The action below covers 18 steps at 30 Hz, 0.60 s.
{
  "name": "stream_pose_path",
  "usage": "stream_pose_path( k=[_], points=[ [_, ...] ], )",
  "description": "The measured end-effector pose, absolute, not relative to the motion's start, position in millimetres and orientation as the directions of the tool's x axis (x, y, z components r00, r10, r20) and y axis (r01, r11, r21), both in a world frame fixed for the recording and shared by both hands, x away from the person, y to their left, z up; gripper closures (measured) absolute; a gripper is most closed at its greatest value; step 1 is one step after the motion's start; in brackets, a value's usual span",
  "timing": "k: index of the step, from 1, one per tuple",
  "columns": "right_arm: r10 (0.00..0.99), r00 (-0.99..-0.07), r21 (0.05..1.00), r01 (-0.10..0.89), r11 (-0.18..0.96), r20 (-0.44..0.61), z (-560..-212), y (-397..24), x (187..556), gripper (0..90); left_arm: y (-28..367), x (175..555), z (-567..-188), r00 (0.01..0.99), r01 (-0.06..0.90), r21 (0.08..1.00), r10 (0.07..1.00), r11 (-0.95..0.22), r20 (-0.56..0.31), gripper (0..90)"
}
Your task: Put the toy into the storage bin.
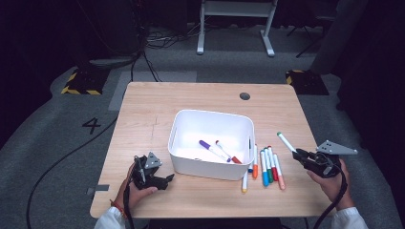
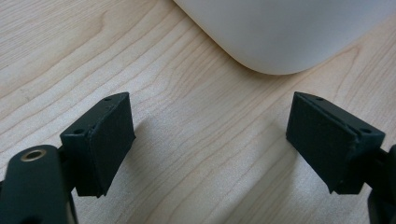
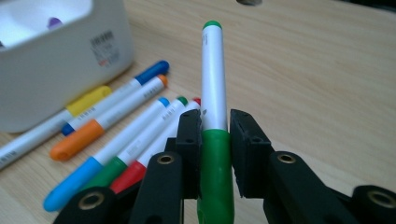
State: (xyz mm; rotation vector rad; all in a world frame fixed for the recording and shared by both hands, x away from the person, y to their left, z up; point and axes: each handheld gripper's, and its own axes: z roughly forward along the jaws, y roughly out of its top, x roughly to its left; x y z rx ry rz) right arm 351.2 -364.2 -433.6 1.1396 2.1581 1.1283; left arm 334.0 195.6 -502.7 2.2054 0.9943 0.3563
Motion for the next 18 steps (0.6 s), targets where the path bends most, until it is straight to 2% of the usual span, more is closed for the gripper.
stream_pose_path(
  k=[6,18],
  points=[
    [0.798,-0.602,0.848,0.406,0.34,-0.032,-411,-348,353,74.8,196,334,-503,0.669,0.554,0.684,0.743,-0.475,-0.026,15.3],
    [0.681,-0.729,0.878,0.283,0.386,-0.065,-368,-290,366,74.8,196,334,-503,0.67,0.555,0.683,0.742,-0.475,-0.028,15.2]
  ],
)
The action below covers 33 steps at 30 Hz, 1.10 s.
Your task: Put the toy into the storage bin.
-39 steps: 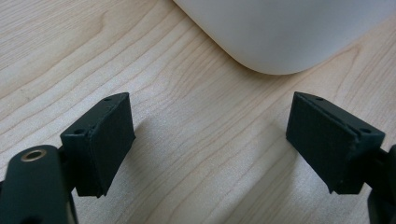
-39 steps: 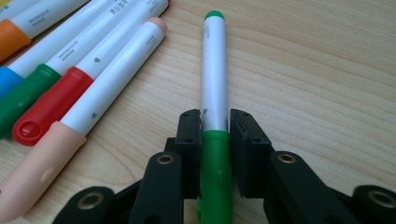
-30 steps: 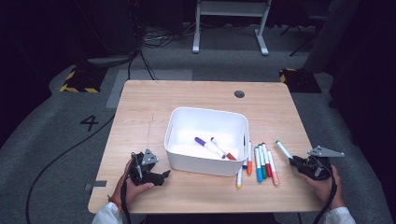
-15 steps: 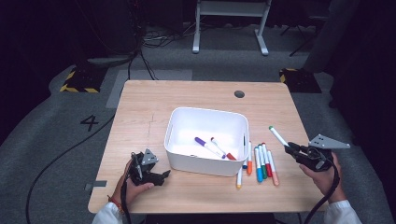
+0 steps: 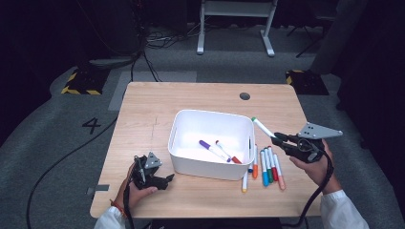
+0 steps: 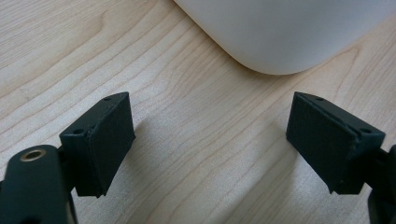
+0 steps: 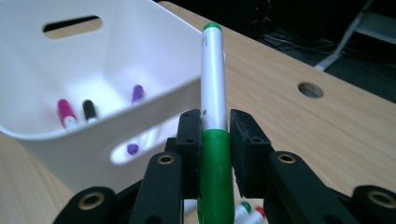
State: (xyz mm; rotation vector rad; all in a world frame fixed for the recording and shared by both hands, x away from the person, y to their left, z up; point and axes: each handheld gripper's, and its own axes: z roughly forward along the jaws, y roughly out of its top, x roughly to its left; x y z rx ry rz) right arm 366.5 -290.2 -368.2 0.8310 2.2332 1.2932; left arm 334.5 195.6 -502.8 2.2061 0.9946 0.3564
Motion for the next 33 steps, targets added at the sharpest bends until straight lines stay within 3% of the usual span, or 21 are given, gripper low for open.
stream_pose_path(
  k=[14,33],
  points=[
    [0.498,-0.859,0.842,0.182,0.508,-0.115,-337,-205,372,74.8,195,333,-503,0.667,0.558,0.681,0.744,-0.474,-0.029,15.2],
    [0.297,-0.95,0.687,0.154,0.71,-0.094,-361,-129,399,74.8,195,334,-503,0.671,0.555,0.683,0.741,-0.475,-0.03,15.3]
  ],
)
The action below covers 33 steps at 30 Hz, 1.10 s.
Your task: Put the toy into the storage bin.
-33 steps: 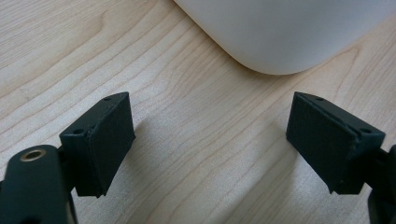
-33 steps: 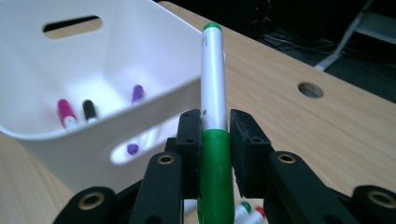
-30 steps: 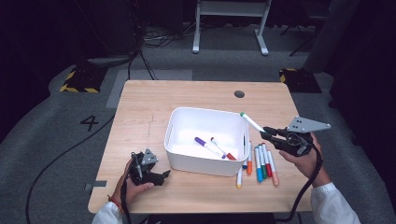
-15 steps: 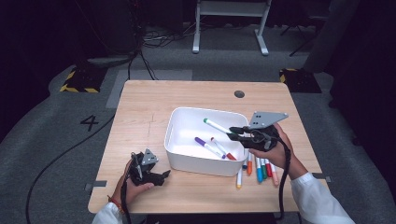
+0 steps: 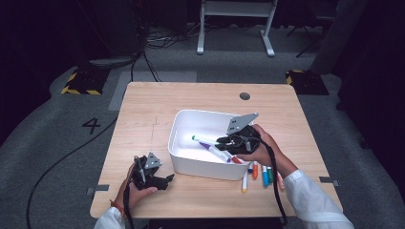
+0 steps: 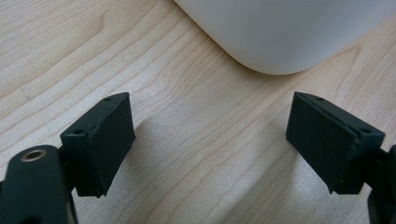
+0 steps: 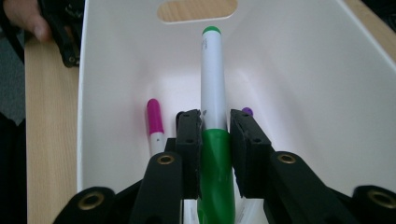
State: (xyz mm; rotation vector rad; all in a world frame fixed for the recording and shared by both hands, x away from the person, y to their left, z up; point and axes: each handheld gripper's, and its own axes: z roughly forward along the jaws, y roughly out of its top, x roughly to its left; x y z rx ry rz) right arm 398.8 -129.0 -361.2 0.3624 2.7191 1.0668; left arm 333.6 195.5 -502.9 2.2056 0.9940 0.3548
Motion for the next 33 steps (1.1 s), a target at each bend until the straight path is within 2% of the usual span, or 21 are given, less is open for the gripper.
stream_pose_path(
  k=[4,10,15,18,19,26,33],
  points=[
    [0.237,-0.968,0.619,0.138,0.773,-0.079,-366,-119,395,74.7,196,334,-503,0.671,0.555,0.683,0.741,-0.475,-0.03,15.3],
    [0.18,-0.982,0.58,0.111,0.807,-0.061,-368,-116,382,74.7,196,334,-503,0.671,0.556,0.682,0.741,-0.475,-0.03,15.3],
    [0.167,-0.985,0.588,0.105,0.802,-0.052,-367,-117,381,74.5,195,334,-503,0.671,0.555,0.683,0.741,-0.475,-0.029,15.3],
    [0.212,-0.974,0.584,0.129,0.802,-0.077,-368,-117,382,68.6,195,334,-503,0.671,0.555,0.683,0.741,-0.475,-0.029,15.3],
    [0.22,-0.971,0.587,0.125,0.8,-0.093,-367,-118,383,63.4,195,334,-503,0.671,0.555,0.683,0.741,-0.475,-0.029,15.3],
    [0.285,-0.951,0.656,0.137,0.742,-0.123,-355,-132,383,55.8,196,334,-503,0.67,0.556,0.682,0.742,-0.475,-0.03,15.3],
    [0.383,-0.916,0.74,0.176,0.649,-0.119,-340,-172,376,48.1,195,334,-503,0.671,0.555,0.683,0.741,-0.475,-0.029,15.3]
  ],
)
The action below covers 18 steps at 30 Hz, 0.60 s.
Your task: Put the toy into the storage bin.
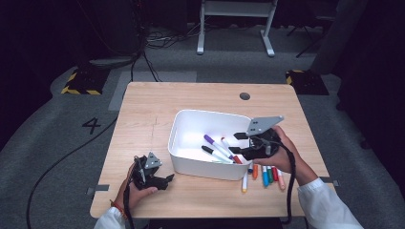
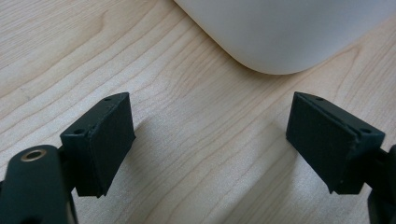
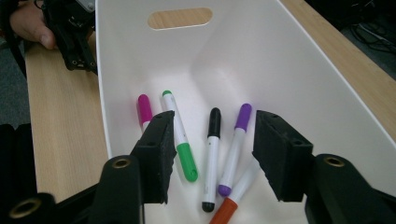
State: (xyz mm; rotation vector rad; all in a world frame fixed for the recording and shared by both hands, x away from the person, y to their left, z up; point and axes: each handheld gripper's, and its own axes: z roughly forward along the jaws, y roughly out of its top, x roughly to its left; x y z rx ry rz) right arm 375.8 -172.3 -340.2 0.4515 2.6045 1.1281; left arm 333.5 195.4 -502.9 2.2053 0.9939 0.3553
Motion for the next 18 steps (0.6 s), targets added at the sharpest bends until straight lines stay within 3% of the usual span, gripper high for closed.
stream_pose_path(
  k=[11,18],
  points=[
    [0.551,-0.821,0.788,0.239,0.568,-0.149,-355,-246,351,37.2,196,333,-503,0.67,0.555,0.682,0.742,-0.476,-0.027,15.3],
    [0.625,-0.766,0.782,0.294,0.55,-0.152,-385,-291,330,34.6,196,334,-503,0.674,0.551,0.682,0.738,-0.48,-0.025,15.3]
  ],
)
